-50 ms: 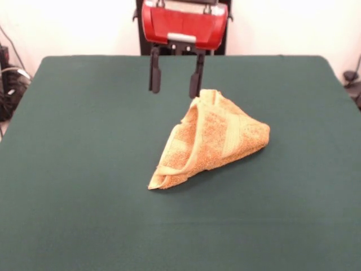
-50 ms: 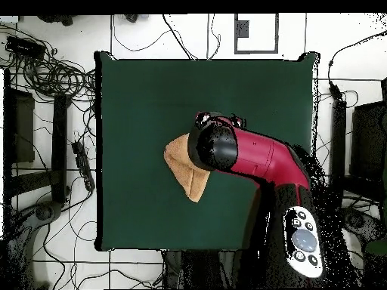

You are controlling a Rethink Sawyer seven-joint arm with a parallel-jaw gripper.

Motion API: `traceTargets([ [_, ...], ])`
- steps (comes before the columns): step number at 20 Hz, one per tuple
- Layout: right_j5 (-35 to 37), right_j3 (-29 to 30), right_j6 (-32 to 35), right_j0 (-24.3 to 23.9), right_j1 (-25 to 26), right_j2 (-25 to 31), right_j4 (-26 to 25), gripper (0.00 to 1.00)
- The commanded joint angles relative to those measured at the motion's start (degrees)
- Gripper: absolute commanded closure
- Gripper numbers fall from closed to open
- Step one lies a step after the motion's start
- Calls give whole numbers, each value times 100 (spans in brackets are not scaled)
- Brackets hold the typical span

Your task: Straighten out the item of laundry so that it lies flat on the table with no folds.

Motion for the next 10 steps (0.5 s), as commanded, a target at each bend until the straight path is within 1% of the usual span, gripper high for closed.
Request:
traceTargets([
  [1, -313, 837, 1346, 109, 681, 679, 378, 0],
  [3, -257, 853, 1457, 264, 656, 525, 421, 0],
  [5, -258, 874, 1483, 314, 649, 484, 456, 0],
  [10, -495, 924, 1227, 146, 842, 730, 466, 0],
])
